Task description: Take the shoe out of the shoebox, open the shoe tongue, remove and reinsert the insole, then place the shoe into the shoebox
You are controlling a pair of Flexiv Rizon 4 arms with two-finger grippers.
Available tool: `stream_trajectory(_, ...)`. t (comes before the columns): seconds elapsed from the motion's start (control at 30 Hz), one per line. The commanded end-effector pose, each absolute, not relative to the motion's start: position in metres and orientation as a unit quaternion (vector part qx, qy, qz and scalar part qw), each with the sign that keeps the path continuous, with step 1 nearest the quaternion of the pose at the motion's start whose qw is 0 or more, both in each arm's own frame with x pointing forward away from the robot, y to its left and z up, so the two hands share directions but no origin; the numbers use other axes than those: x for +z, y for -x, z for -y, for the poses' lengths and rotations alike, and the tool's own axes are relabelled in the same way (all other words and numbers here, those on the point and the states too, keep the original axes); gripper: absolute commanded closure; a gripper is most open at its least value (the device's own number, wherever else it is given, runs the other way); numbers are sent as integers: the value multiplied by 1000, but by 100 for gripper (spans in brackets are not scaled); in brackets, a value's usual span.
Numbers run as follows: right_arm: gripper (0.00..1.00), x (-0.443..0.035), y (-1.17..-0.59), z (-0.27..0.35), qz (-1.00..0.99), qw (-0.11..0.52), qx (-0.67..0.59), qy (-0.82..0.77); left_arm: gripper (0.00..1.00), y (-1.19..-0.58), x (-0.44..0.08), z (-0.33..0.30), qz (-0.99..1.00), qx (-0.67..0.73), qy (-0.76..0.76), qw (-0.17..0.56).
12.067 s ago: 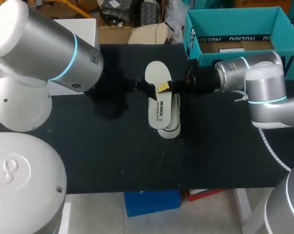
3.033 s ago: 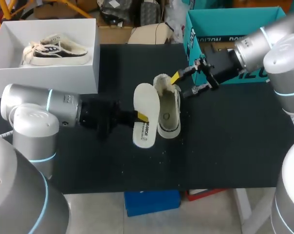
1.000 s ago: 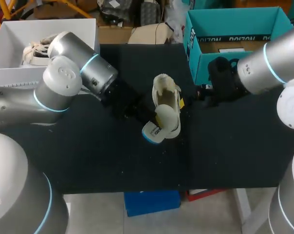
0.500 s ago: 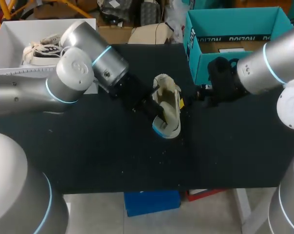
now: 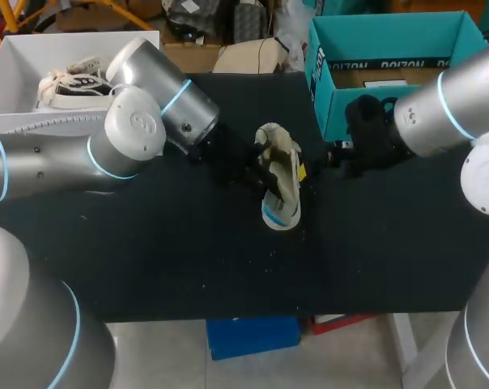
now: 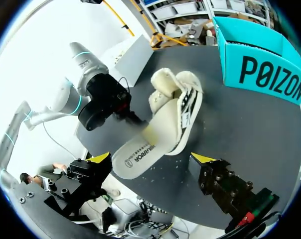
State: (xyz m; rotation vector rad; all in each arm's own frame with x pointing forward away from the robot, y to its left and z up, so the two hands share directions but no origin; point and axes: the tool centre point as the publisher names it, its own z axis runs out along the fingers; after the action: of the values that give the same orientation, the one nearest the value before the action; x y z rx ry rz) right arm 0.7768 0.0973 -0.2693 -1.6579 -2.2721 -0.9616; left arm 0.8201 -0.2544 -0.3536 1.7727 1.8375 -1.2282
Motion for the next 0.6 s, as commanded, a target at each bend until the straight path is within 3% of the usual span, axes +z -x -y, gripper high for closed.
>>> stream_trajectory(0.03,0,-269,-777,-98,762,84,-321,556,100,-828,-364,260,-640,-428,-618,158)
stream_trajectory(0.6,0,-269,-777,-98,762,84,-321,556,100,-866,-377,266,-688,-383,-597,154)
